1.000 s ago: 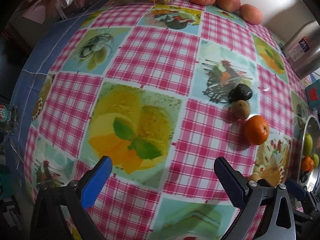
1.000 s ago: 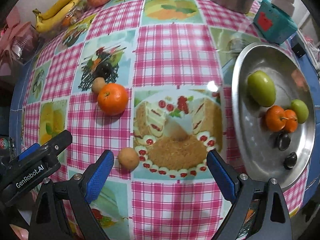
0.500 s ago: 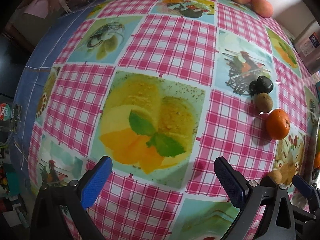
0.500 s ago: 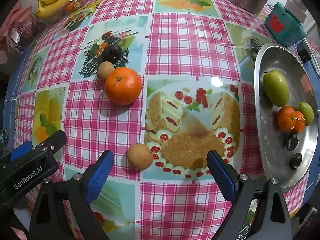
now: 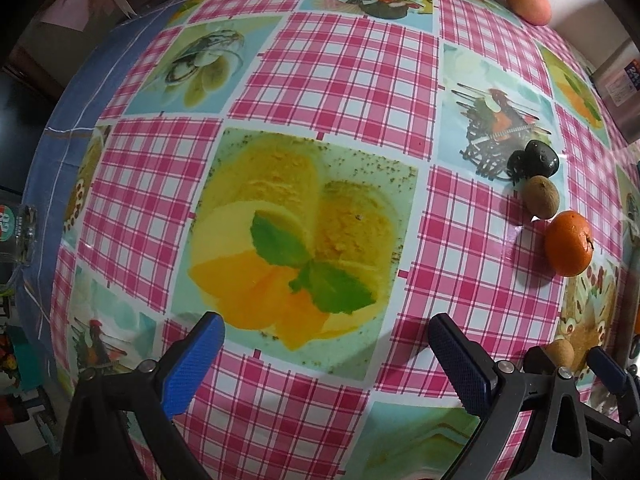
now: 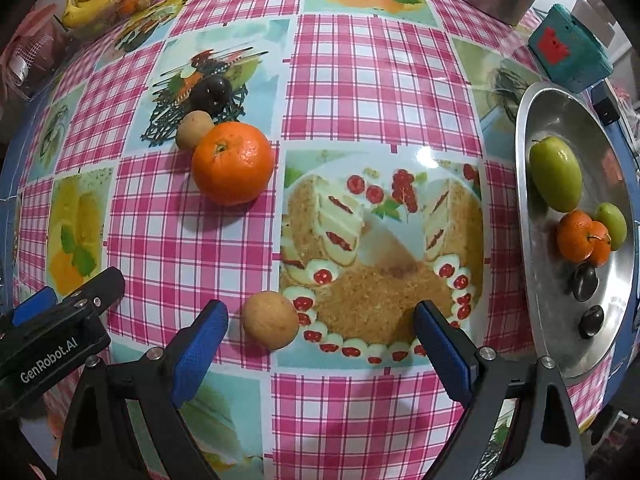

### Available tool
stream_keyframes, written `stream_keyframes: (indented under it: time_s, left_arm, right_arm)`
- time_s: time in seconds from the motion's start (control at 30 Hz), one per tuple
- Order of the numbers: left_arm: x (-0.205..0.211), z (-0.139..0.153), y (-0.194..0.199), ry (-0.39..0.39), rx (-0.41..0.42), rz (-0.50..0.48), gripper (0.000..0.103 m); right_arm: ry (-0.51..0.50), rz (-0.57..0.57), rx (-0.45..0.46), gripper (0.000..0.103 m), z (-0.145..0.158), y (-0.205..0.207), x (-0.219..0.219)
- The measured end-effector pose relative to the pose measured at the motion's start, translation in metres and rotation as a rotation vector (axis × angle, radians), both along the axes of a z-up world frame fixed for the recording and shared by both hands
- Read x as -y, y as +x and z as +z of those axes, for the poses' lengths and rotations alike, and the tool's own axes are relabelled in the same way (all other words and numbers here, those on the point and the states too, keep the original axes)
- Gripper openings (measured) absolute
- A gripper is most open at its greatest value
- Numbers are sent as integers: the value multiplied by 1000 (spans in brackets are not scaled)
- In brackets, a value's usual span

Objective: Organize fruits
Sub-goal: 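Lower both open tools toward the small tan round fruit and last tangerine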

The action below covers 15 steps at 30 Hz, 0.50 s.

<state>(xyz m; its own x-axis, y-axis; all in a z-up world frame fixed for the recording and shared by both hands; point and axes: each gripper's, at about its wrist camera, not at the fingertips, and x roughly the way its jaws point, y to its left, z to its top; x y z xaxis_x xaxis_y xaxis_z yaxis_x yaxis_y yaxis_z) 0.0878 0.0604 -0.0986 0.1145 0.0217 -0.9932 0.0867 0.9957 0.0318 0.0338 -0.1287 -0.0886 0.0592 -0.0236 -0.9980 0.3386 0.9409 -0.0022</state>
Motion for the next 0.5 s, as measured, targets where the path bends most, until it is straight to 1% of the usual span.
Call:
stream_keyframes:
  time_s: [0.13,0.4,0.5]
  left_arm:
    - [1,-1,2,0,-1,-1,103]
    - [8,2,8,45,18,-36,103]
    - [9,3,9,45,19,-30,103]
  right_arm:
    - [-6,-6,8,94,-3,0,2]
    - [-11,-6,12,94,-2,1,-1]
    - [-1,-13,22,97,-1,0,1]
